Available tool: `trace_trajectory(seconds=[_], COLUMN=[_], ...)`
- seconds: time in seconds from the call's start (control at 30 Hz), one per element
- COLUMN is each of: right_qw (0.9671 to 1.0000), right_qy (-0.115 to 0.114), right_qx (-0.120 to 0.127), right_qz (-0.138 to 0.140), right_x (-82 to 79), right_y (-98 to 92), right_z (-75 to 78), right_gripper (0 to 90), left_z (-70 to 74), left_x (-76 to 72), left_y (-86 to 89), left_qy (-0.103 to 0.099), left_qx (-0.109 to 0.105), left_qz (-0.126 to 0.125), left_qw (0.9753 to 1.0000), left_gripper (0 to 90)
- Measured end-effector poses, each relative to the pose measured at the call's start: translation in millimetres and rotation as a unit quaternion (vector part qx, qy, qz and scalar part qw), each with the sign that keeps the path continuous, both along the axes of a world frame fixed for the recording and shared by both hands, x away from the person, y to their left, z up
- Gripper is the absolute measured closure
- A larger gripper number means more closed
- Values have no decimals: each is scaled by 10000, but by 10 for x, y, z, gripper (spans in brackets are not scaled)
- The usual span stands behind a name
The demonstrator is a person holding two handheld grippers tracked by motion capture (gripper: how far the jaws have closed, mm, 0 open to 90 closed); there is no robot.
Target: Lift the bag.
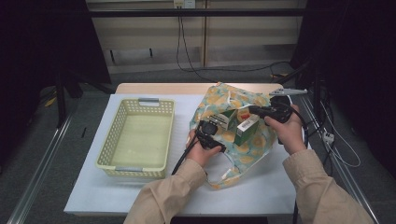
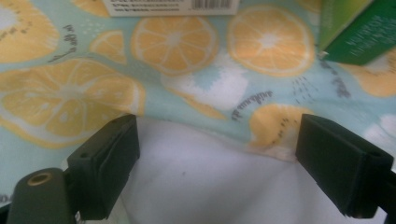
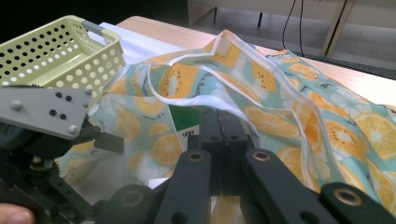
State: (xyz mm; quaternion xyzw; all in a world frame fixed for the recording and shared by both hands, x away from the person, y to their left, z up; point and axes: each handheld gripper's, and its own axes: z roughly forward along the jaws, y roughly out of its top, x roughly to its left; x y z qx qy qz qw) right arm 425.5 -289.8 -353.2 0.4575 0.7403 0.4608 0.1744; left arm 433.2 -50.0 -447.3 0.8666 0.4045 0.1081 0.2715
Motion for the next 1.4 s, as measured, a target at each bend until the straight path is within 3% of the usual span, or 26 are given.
trace_trajectory(seconds=[0.07, 0.13, 0.2, 0.23, 0.3, 0.33, 0.43, 0.57, 0.73, 0.87, 0.97, 1.03, 1.17, 1.27, 1.33, 1.4], right_qw=[10000, 10000, 10000, 10000, 9999, 9999, 9999, 9999, 9999, 9994, 9984, 9980, 9973, 9975, 9974, 9972], right_qy=[9, 18, 17, 19, 22, 27, 57, 57, -117, -329, -499, -578, -664, -635, -628, -620], right_qx=[10, 7, 35, 55, 56, 81, 48, 46, 31, 37, 108, 111, 201, 239, 355, 427], right_qz=[-19, -35, -61, -78, -90, -102, -71, -73, -97, -135, -255, -249, -261, -203, -85, 40], right_x=[-5, -13, -15, -12, -8, -9, -3, 8, 43, 57, 59, 62, 53, 55, 47, 31], right_y=[-24, -48, -73, -85, -96, -98, -95, -90, -91, -113, -174, -198, -228, -215, -178, -116], right_z=[-13, -23, -26, -31, -39, -43, -63, -47, 161, 433, 651, 772, 903, 941, 950, 950], right_gripper=[900, 900, 900, 900, 900, 900, 900, 900, 900, 900, 900, 900, 900, 900, 900, 900], left_z=[10, 20, 35, 34, 26, 32, 128, 531, 1305, 1905, 2312, 2467, 2563, 2537, 2513, 2469], left_x=[2, 12, 19, 17, 29, 38, 68, 90, 157, 262, 335, 357, 385, 384, 375, 356], left_y=[-10, -13, -58, -77, -103, -111, -64, 109, 262, 307, 321, 348, 414, 483, 528, 579], left_qy=[-133, -202, -158, -177, -21, 12, 238, 314, -114, -457, -739, -881, -963, -849, -740, -620], left_qx=[-66, -166, -180, -226, -438, -435, -613, -1053, -1444, -1566, -1693, -1726, -1645, -1703, -1609, -1646], left_qz=[32, 38, 41, -5, -98, -90, -141, -228, -300, -383, -333, -341, -316, -357, -461, -580], left_qw=[9999, 9997, 9997, 9996, 9990, 9990, 9977, 9937, 9890, 9859, 9822, 9805, 9812, 9811, 9831, 9827], left_gripper=[227, 397, 514, 611, 861, 897, 900, 900, 900, 900, 900, 900, 900, 900, 900, 899])
